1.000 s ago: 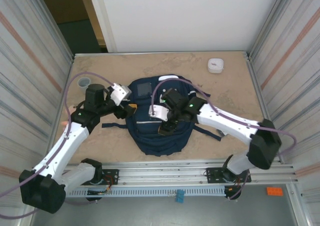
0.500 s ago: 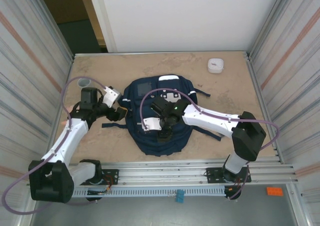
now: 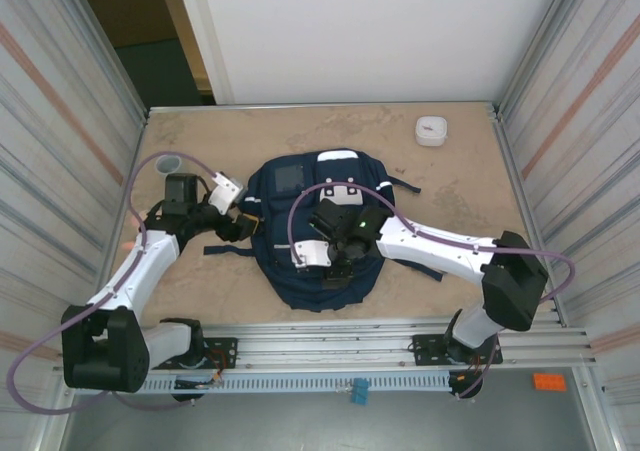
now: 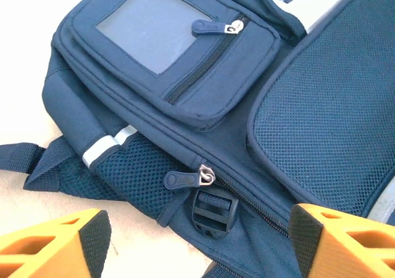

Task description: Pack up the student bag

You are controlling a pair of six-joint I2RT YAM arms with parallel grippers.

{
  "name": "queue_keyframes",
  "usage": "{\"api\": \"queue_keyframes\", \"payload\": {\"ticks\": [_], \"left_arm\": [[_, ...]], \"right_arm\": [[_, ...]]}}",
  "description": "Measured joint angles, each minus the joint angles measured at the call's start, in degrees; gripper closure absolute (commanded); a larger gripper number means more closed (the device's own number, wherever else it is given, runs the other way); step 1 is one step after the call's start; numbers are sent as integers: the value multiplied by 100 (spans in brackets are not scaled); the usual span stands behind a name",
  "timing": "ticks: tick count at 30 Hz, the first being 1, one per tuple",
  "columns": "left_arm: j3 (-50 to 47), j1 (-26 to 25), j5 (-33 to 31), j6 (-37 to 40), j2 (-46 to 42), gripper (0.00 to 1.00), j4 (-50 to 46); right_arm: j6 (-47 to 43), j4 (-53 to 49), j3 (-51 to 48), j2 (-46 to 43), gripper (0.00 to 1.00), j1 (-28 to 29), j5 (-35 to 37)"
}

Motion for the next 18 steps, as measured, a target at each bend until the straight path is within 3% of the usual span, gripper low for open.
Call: {"api": "queue_keyframes", "payload": {"ticks": [2,8,18], "left_arm": [[0,0,81,374,98,21,-109],[267,0,363,1499,953,23,-741],[1292,0,472,2839,2055,25,-1172]], "right_arm": [[-2,76,-11,74,70,0,52],[-22,164,-31,-31,97,-175,-15],[-256,214,-33,-1226,100,-835,-507]]}}
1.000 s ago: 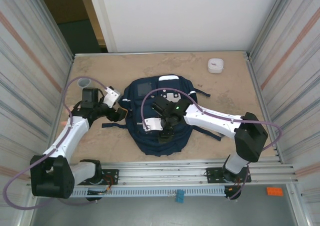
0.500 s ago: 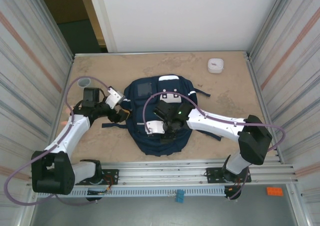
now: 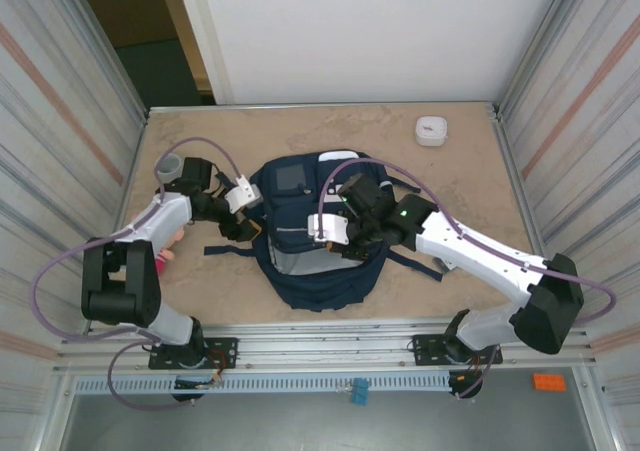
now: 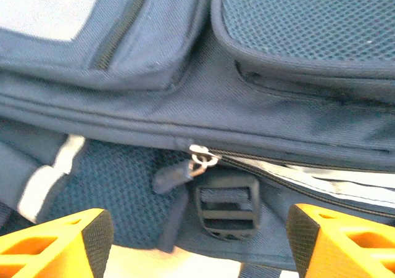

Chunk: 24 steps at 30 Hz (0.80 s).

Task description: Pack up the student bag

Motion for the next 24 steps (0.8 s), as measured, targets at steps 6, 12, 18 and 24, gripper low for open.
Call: {"api": "queue_keyframes", "payload": {"ticks": [6,12,18,24], "left_arm": [[358,0,199,446,372,28,-142],[531,-103,225,756,846,39,-219],[702,-365,146,986,1228,72,-256],[807,-404,136,960,1169,95,-581]], "right_arm": [[-44,0,0,-44,100,-214,-177],[-37,149,0,-234,100,-439,-396],[-11,317,-31,-286,100,-529,-455],[160,520,-247,-278,100,-614,-400]]}}
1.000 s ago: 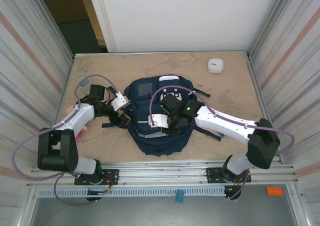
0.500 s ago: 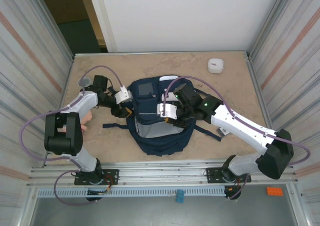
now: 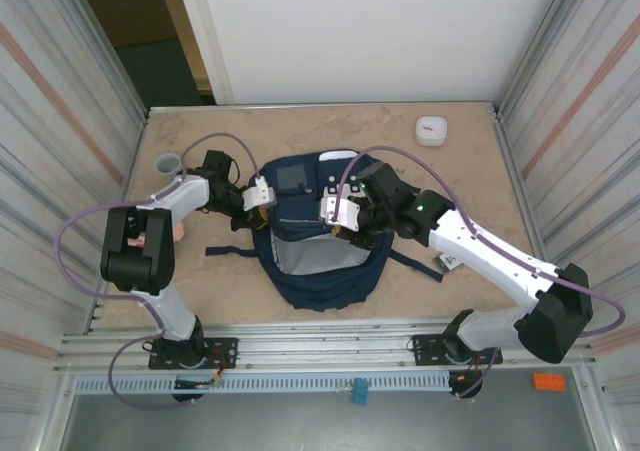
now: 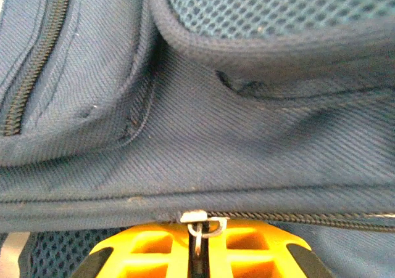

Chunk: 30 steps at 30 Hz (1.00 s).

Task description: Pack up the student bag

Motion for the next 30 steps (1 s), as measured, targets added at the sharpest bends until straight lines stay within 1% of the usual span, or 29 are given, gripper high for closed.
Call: {"api": "queue_keyframes", "payload": {"ticks": [3,7,11,15,16,18,20,22,23,27,30], "left_arm": [[-81,0,-13,-162,-249,97,-133],[-509,-87,-66,-490,-870,99,-184],[-955,-498,-212,-1032,-1379,100,-295],[-1261,-1001,-385,-1764,-1600,100,-297],[-1325,-1106,-402,-1976,-1674,100,-280],[-1451,-1237,-428,-2437,-1875,100,-177],[-1606,-1266,-514,-2883,-2166,100,-26],[-1729,-1263,-599,-3244,-2439,100,76],[-1790,-1266,-645,-3405,-2575,100,157],[-1971,-1266,-831,-3842,-2951,100,343],[-2070,-1268,-949,-4085,-3067,100,393]], "right_arm": [[146,177,-92,87,100,0,107],[378,442,-177,302,100,2,149],[702,855,-404,518,100,13,297],[1047,1073,-570,562,100,17,417],[1121,1113,-570,562,96,26,437],[1276,1137,-570,560,77,63,459],[1602,1099,-570,535,60,90,490],[2114,992,-570,415,48,70,503],[2509,914,-570,297,45,42,481],[4439,643,-562,-369,43,-83,361],[6343,566,-566,-857,43,-96,247]]}}
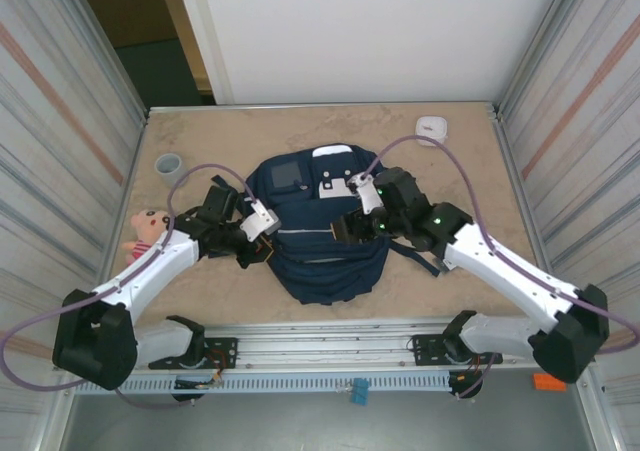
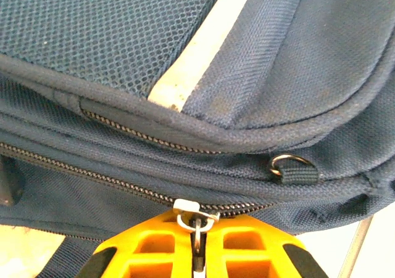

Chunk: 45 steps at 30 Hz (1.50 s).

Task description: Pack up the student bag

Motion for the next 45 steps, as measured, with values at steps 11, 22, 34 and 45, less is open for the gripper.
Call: {"api": "queue_keyframes", "payload": {"ticks": [11,22,34,45], "left_arm": [[-151,-35,-59,-518,-63,100,374],[-323,-35,-63,-837,-264,100,691],[-450,-527,-295,-1040,-516,99,839],[-264,-1880,-649,-1622,-632,86,542]], "right_arm": [[4680,509,-702,350,40,522,-612],[6275,1668,-1694,404,36,538,-564],[6614,2614,-1720,778,91,457,-269],[6371,2767,-1547,1110,99,433,-273]]}}
